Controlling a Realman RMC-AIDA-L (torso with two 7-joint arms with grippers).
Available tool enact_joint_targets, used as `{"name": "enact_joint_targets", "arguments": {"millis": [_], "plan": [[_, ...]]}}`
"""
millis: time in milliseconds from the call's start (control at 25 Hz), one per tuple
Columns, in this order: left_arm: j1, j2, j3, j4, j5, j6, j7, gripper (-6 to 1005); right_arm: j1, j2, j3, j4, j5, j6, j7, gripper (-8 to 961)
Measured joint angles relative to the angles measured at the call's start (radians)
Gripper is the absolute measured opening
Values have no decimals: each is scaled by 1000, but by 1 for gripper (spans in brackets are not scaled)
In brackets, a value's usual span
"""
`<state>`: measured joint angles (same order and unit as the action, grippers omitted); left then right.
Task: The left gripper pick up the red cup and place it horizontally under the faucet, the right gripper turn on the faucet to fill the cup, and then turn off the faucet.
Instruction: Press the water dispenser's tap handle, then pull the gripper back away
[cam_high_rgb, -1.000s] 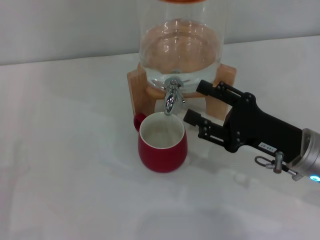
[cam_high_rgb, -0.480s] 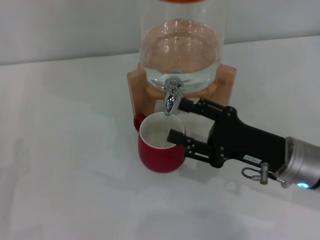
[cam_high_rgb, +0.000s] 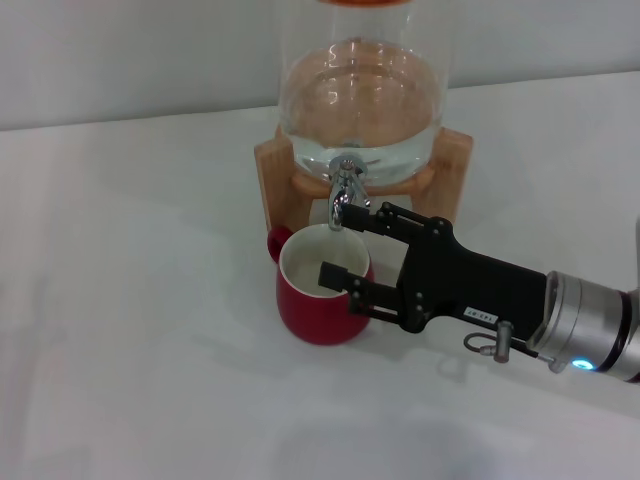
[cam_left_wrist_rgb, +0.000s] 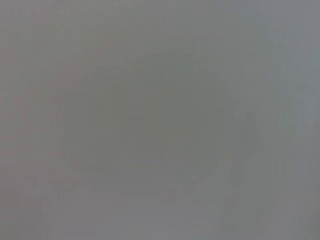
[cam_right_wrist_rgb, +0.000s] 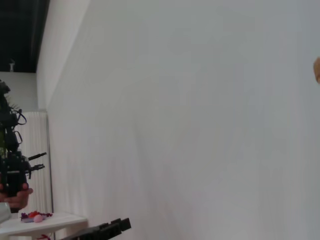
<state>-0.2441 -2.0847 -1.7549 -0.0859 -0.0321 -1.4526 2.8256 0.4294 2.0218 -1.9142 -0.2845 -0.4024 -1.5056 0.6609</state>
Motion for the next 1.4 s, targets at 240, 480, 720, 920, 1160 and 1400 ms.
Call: {"name": "enact_joint_targets", "arguments": {"millis": [240, 480, 720, 920, 1160, 1400], "plan": [[-4, 0, 0, 0, 0, 0, 0, 488, 4, 0, 0, -2, 5, 13, 0, 719], [-5, 0, 0, 0, 0, 7, 0, 488, 10, 0, 3, -2, 8, 19, 0, 719], [-5, 0, 0, -1, 0, 9, 0, 489, 13, -2, 6, -2, 8, 24, 0, 720], [-5, 0, 0, -3, 0, 9, 0, 488, 14, -4, 7, -3, 9, 25, -2, 719], [-7, 2, 0, -3, 0, 9, 0, 488, 12, -5, 16, -4, 9, 25, -5, 718], [-11, 2, 0, -1, 0, 9, 0, 489, 8, -8, 19, -4, 10, 26, -7, 718]]}}
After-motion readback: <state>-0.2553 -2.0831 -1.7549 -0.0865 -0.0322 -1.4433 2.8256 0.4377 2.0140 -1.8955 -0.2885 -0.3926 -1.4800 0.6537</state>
